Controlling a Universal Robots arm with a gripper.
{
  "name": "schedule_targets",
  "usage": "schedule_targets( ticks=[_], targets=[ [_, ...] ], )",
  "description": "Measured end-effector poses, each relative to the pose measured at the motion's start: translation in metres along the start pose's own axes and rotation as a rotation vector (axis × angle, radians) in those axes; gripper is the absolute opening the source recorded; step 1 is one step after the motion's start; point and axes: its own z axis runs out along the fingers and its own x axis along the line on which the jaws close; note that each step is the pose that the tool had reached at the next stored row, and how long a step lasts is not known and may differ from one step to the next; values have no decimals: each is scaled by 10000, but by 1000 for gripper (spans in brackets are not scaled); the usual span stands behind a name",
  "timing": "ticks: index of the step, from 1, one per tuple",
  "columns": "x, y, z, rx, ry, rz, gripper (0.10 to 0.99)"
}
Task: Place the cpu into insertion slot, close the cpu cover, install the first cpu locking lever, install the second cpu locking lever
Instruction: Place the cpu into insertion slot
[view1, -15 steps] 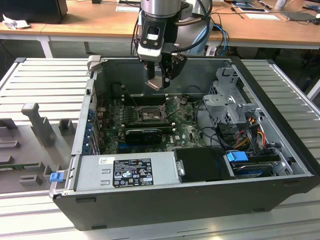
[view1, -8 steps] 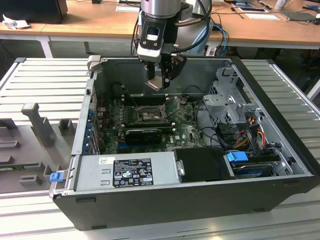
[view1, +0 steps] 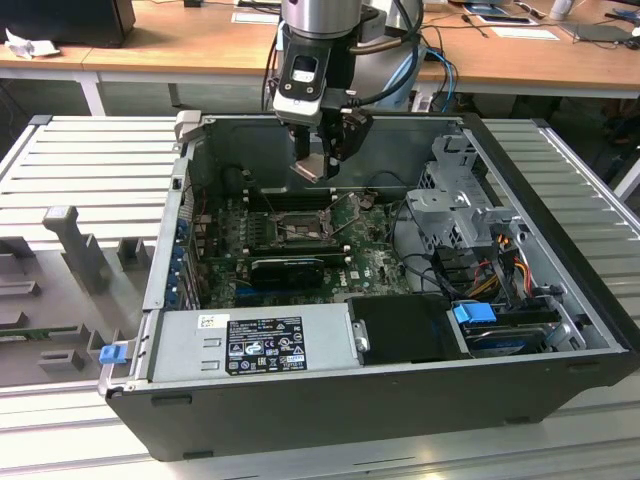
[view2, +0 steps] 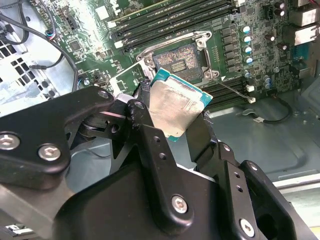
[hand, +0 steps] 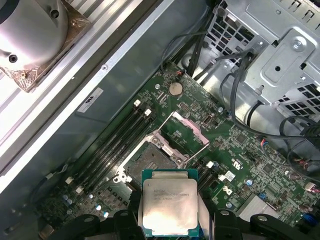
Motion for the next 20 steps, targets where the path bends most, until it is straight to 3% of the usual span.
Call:
schedule_targets(
  ticks=[20],
  targets=[
    [-1, -3, 34, -4, -22, 276, 529]
  ],
)
